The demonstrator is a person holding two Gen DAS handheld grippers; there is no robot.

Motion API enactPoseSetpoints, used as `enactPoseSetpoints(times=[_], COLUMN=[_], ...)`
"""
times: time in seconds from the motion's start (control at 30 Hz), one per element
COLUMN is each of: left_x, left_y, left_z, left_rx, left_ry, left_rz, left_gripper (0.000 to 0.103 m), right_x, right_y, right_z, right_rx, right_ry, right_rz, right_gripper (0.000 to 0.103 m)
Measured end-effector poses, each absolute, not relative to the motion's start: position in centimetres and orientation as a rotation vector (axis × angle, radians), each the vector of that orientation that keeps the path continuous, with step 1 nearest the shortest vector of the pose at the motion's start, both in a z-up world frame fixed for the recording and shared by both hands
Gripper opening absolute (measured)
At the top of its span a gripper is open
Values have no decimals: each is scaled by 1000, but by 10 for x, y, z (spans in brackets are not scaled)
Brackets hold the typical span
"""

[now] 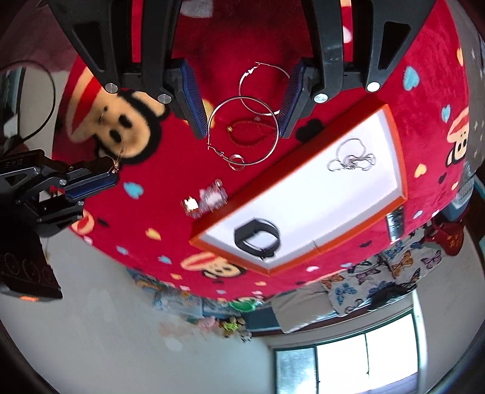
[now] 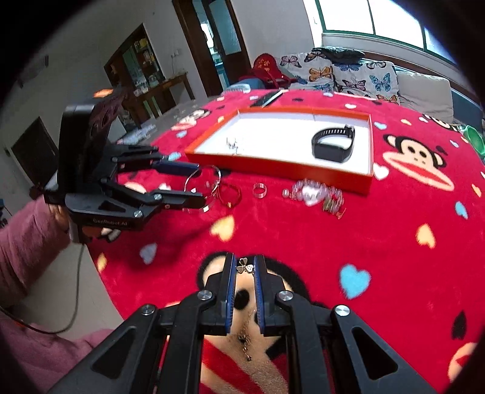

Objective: Organize jewelry
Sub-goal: 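Carry necklace and hoop into the orange box and open both tools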

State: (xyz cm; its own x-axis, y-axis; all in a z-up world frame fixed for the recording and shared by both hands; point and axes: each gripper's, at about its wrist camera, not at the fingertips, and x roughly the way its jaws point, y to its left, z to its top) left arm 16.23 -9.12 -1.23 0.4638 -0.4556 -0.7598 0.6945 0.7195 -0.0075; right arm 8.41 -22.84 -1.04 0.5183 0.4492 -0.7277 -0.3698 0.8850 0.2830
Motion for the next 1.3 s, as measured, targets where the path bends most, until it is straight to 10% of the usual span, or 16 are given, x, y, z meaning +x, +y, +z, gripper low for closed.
enactPoseSetpoints(times=[0.93, 1.3], left_x=[250, 278], left_y=[-52, -68], left_z=[40, 9], left_rx=[197, 159], left_ry=[793, 850], left_rz=[-500, -518], left_gripper=[51, 51], right_x=[177, 208], right_y=[-258, -266], right_z=[134, 107], right_rx=[133, 145], right_ry=[597, 648], right_rz=[401, 348], right_gripper=[14, 14])
